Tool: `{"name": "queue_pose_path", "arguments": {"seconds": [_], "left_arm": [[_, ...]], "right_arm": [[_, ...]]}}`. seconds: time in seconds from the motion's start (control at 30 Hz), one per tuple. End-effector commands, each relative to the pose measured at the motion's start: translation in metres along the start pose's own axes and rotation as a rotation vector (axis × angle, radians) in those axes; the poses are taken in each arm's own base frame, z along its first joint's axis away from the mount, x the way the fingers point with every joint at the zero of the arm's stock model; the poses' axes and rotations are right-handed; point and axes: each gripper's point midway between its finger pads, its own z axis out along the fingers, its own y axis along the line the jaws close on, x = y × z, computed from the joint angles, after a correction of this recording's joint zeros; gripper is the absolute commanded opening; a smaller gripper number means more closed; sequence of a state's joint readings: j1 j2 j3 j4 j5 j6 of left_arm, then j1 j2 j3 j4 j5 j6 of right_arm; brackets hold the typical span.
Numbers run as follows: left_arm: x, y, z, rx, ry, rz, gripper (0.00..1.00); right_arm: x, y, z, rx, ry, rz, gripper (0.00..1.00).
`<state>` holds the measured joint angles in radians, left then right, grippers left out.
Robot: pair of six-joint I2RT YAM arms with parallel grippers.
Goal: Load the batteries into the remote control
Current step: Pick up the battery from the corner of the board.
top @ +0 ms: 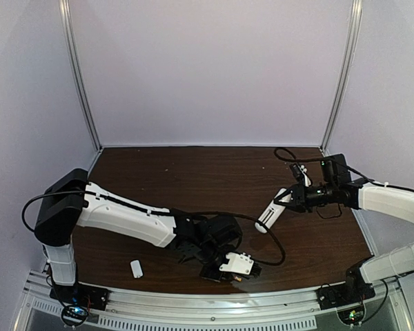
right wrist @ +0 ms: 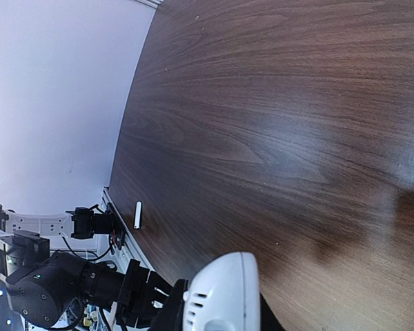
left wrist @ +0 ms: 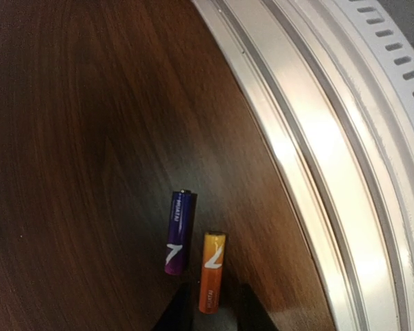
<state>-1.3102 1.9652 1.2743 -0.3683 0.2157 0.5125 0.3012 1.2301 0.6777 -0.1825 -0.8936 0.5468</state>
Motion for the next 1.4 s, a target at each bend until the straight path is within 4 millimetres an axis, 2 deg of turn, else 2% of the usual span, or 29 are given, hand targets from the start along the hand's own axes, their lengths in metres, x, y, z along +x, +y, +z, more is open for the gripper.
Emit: {"name": "queue_pose_path", "arguments": {"seconds": [0.0,0.33,0.57,0.7,0.83,0.93,1.0,1.17,1.27,1.37], "left_arm": [[0.008,-0.003,0.01,0.007,0.024,0.016,0.22],[0.016,-0.004,0.02,0.011,0.051,0.018,0.21],[0.021,-0.013,0.018,0.029,0.076,0.019,0.11],[0.017,-0.023,0.008,0.051,0.059,-0.01,0.03],[0.005,-0.024,-0.02,0.027,-0.013,-0.086,0.0],[-0.013,-0.011,-0.049,-0.002,-0.121,-0.203,0.0],[-0.023,0.007,-0.071,-0.035,-0.2,-0.303,0.0],[-0.027,0.051,-0.116,-0.109,-0.359,-0.516,0.0],[-0.024,0.07,-0.13,-0.137,-0.393,-0.644,0.0],[-0.018,0.082,-0.132,-0.148,-0.382,-0.744,0.0]], "right_arm": [[-0.003,0.004,-0.003,-0.023,-0.022,-0.016,0.0],[-0.003,0.003,-0.003,-0.03,-0.02,-0.012,0.0],[-0.002,0.001,-0.002,-0.027,-0.018,-0.008,0.0],[-0.002,0.002,-0.001,-0.032,-0.02,-0.006,0.0],[-0.003,0.002,0.001,-0.061,-0.045,0.021,0.0],[0.0,0.005,0.009,-0.118,-0.07,0.069,0.0],[0.005,0.009,0.017,-0.129,-0.059,0.076,0.0],[0.001,0.023,0.025,-0.158,-0.09,0.072,0.0],[0.003,0.032,0.032,-0.169,-0.096,0.069,0.0],[0.006,0.038,0.04,-0.192,-0.099,0.084,0.0]]}}
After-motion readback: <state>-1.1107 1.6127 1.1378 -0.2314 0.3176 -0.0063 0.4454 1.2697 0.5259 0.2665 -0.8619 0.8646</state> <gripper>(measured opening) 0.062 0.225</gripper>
